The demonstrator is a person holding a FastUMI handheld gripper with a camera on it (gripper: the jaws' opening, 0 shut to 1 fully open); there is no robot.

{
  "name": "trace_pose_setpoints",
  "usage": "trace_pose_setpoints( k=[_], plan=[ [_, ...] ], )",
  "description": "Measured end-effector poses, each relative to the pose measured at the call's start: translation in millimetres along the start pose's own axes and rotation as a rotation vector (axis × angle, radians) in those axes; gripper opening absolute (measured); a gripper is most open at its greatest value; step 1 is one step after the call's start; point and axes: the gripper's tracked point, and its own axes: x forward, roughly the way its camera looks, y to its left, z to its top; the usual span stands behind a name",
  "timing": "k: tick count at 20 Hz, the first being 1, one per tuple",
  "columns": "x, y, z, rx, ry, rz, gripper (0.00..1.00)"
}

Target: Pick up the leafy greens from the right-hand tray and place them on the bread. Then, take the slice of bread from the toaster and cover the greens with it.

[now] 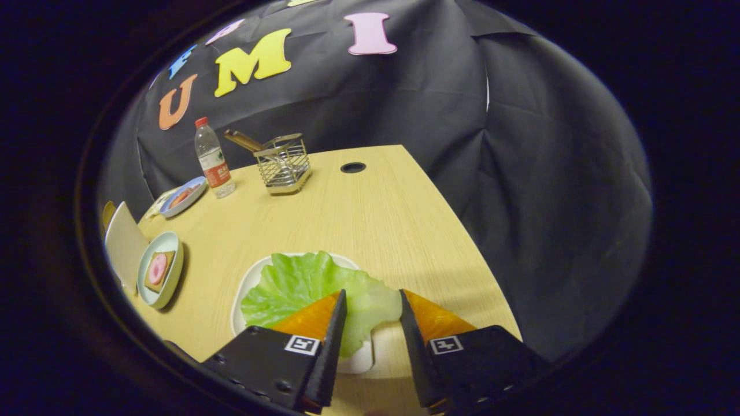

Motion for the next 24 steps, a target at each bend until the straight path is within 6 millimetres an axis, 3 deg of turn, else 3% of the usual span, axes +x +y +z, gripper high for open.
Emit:
trace_pose_setpoints(
  k=[1, 3, 5, 8, 19, 24],
  plan=[
    [-2.3, -0.9, 1.4, -0.005, -0.005, -0.005, 0.40],
    [-5.2, -1.3, 1.6, -0.022, -0.010, -0.024, 0.36],
    [-6.7, -8.3, 13.1, -0.031, -0.042, -0.067, 0.01],
    [-18.8, 2.9, 17.0, -0.011, -0.038, -0.020, 0.00],
    [-100.0, 38.5, 74.6, 0.049, -0.136, 0.031, 0.00],
    [-133.1, 72.3, 97.5, 0.034, -0.161, 0.041, 0.00]
  ],
)
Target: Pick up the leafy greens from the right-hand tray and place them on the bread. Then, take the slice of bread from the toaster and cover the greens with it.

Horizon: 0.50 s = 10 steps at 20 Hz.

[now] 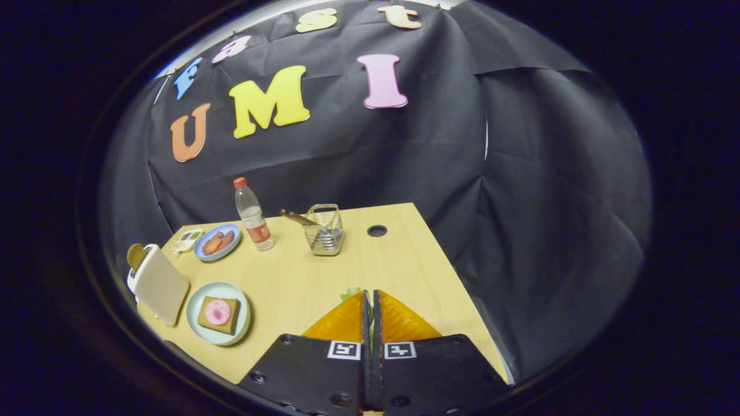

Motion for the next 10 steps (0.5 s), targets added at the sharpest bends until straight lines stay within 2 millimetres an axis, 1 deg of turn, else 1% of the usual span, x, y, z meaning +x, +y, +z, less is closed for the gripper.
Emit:
trace_pose_setpoints(
  k=[4, 6, 7, 10],
  plan=[
    [-24.2, 58.9, 21.9, -0.007, -0.027, 0.038, 0.00],
    [-33.3, 100.0, 27.4, -0.017, -0.038, 0.064, 0.00],
    [-34.8, 121.2, 27.4, -0.026, -0.042, 0.081, 0.00],
    [-41.4, 193.7, 20.4, -0.052, -0.046, 0.142, 0.00]
  ],
)
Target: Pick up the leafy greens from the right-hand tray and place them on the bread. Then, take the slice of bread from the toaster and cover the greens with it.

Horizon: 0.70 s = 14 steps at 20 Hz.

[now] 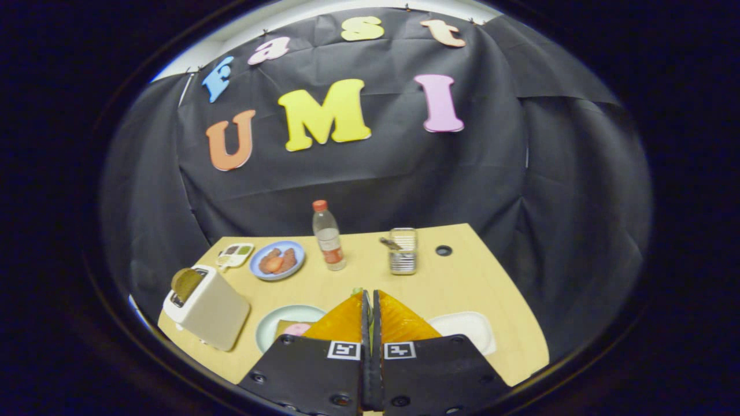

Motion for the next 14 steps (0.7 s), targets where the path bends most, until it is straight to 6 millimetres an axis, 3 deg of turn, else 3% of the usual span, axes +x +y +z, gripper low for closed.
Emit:
trace_pose_setpoints(
  k=[4, 8, 10, 14],
  plan=[
    [17.9, 93.9, -16.6, -0.007, 0.027, 0.093, 0.00],
    [36.3, 162.9, -34.1, 0.029, 0.062, 0.168, 0.00],
    [47.8, 183.3, -43.8, 0.053, 0.085, 0.195, 0.00],
    [68.8, 194.1, -66.0, 0.137, 0.144, 0.221, 0.00]
  ],
)
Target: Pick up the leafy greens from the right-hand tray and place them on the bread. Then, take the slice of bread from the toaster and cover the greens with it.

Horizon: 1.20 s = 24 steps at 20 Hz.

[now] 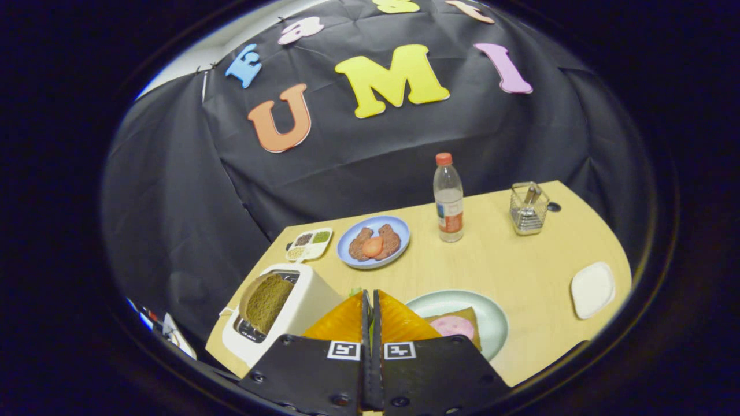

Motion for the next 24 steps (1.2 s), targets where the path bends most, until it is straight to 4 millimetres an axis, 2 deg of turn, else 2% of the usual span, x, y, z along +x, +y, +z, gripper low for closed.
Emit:
trace_pose_setpoints(
  k=[4, 10, 15, 19, 21, 23, 24],
  plan=[
    [11.7, -25.6, -12.1, 0.051, 0.029, -0.005, 0.00],
    [22.2, -90.5, -29.1, 0.054, 0.068, -0.091, 0.00],
    [21.8, -121.4, -30.5, 0.026, 0.075, -0.129, 0.02],
    [18.4, -140.4, -35.8, 0.004, 0.082, -0.175, 0.24],
    [14.0, -144.0, -31.0, -0.023, 0.069, -0.185, 0.50],
    [2.4, -146.7, -16.5, -0.063, 0.029, -0.203, 0.77],
    [-7.2, -147.3, -7.7, -0.088, 0.010, -0.211, 0.80]
  ],
)
